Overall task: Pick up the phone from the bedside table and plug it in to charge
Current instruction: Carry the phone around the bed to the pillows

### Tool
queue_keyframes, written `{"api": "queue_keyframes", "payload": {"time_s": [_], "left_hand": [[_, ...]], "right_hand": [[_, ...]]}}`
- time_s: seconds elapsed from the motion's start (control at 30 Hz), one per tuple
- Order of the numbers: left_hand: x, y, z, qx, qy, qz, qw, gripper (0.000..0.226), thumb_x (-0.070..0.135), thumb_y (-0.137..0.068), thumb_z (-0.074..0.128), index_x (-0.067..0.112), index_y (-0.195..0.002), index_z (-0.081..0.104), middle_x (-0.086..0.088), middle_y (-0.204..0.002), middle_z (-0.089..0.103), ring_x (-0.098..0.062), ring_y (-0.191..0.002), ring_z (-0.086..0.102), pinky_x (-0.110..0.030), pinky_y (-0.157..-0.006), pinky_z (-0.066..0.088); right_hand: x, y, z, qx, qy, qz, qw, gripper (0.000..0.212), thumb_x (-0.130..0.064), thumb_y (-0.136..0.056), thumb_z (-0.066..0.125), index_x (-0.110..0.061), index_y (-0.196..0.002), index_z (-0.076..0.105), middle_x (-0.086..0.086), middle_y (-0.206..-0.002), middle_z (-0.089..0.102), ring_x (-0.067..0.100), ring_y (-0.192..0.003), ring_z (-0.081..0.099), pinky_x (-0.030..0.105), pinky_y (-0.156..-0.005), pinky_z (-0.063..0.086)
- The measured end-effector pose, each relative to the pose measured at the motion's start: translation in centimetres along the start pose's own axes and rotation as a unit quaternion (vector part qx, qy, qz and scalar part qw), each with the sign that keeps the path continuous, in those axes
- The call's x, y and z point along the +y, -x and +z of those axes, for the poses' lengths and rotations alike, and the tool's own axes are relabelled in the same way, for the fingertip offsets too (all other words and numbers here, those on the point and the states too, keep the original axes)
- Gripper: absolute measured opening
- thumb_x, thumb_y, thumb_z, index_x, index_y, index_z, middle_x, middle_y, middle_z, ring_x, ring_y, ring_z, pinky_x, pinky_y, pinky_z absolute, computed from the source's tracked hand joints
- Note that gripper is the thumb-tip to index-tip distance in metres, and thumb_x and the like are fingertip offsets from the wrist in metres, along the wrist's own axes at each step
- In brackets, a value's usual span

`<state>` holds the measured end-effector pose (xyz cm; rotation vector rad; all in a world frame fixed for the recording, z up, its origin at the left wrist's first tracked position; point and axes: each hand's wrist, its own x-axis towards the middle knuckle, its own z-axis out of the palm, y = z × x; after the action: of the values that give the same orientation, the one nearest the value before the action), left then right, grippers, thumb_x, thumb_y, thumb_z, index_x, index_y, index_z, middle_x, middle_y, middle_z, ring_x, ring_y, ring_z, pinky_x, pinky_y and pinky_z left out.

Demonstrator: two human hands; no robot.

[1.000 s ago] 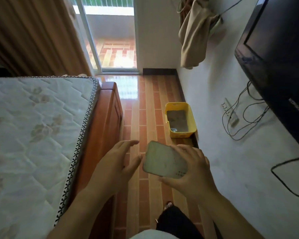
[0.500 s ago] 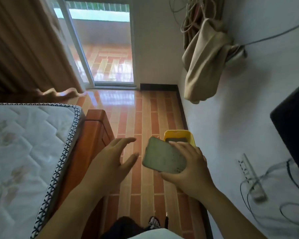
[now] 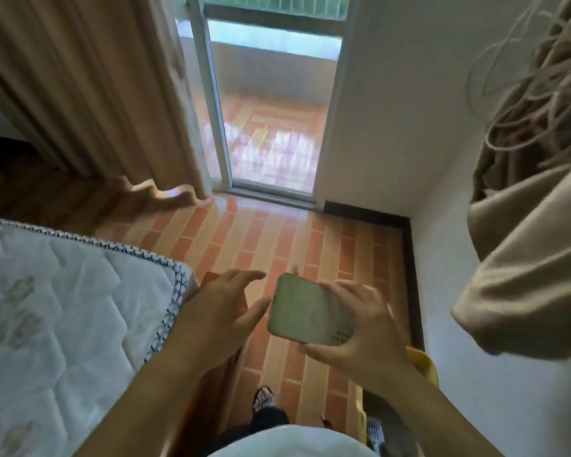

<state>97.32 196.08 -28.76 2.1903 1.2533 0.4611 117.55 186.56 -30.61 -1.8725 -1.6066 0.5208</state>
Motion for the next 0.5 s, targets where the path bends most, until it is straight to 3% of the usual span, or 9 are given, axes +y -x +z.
{"api": "queue_keyframes", "payload": {"time_s": [0.07,0.23,0.4,0.5], "left_hand": [[-0.5,-5.2,-1.1,0.0,-0.006,0.007,1.0,0.04,0.047,-0.084,0.053,0.035,-0.122,0.049,0.008,-0.122,0.058,-0.012,-0.092,0.061,-0.034,-0.08,0.05],[-1.5,-16.3,-1.6,-0.019,-0.023,0.02,0.999,0.041,0.046,-0.084,0.052,0.036,-0.124,0.048,0.009,-0.127,0.055,-0.011,-0.109,0.053,-0.029,-0.082,0.044],[-2.9,-28.4,-1.0,-0.027,-0.039,0.005,0.999,0.044,0.053,-0.084,0.048,0.041,-0.125,0.042,0.013,-0.131,0.051,-0.004,-0.083,0.055,-0.02,-0.07,0.044],[-4.0,-35.2,-1.5,0.0,-0.039,-0.014,0.999,0.044,0.054,-0.083,0.048,0.04,-0.125,0.043,0.012,-0.131,0.052,-0.005,-0.099,0.057,-0.02,-0.076,0.044]], "right_hand": [[0.4,-4.8,-1.0,0.017,0.0,0.0,1.0,0.082,-0.068,-0.052,0.069,-0.047,-0.125,0.038,-0.025,-0.121,0.045,0.004,-0.111,0.036,0.052,-0.093,0.04],[3.5,-14.9,-2.4,0.05,-0.015,0.033,0.998,0.079,-0.065,-0.049,0.071,-0.053,-0.119,0.036,-0.037,-0.111,0.034,0.008,-0.11,0.038,0.054,-0.093,0.041],[7.9,-27.4,-2.6,0.055,-0.021,0.03,0.998,0.079,-0.072,-0.049,0.069,-0.054,-0.119,0.038,-0.04,-0.112,0.036,0.004,-0.109,0.038,0.052,-0.09,0.045],[9.8,-35.8,-3.3,0.033,-0.022,0.008,0.999,0.083,-0.072,-0.049,0.069,-0.047,-0.123,0.041,-0.04,-0.111,0.035,0.005,-0.11,0.038,0.05,-0.089,0.046]]}}
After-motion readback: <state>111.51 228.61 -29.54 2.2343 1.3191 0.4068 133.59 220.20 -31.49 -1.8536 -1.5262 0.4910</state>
